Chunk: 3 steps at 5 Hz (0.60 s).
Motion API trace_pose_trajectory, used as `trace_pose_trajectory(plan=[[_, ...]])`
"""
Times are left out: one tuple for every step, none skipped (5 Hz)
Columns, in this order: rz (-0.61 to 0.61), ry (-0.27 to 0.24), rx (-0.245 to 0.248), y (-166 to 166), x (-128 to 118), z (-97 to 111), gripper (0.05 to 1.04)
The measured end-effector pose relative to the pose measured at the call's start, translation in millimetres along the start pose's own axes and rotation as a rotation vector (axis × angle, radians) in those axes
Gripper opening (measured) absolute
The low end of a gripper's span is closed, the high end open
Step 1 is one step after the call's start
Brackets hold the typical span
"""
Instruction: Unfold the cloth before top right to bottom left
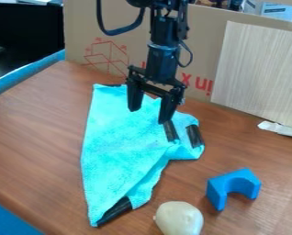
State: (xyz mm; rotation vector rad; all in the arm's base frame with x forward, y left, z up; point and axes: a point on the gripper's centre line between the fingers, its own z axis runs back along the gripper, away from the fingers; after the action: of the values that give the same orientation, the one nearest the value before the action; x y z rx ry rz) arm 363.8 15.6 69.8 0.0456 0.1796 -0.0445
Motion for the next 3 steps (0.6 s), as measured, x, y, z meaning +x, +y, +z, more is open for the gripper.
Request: trace_pose_trajectory(plan=[[0.055,-0.032,0.025,-4.9,5.4,0.6,1.000],[0.112,-0.056,0.024,-7.3,8.6,-2.5,1.000],[0.145,-0.085,0.032,-7.4,12.8,-3.2,1.000]])
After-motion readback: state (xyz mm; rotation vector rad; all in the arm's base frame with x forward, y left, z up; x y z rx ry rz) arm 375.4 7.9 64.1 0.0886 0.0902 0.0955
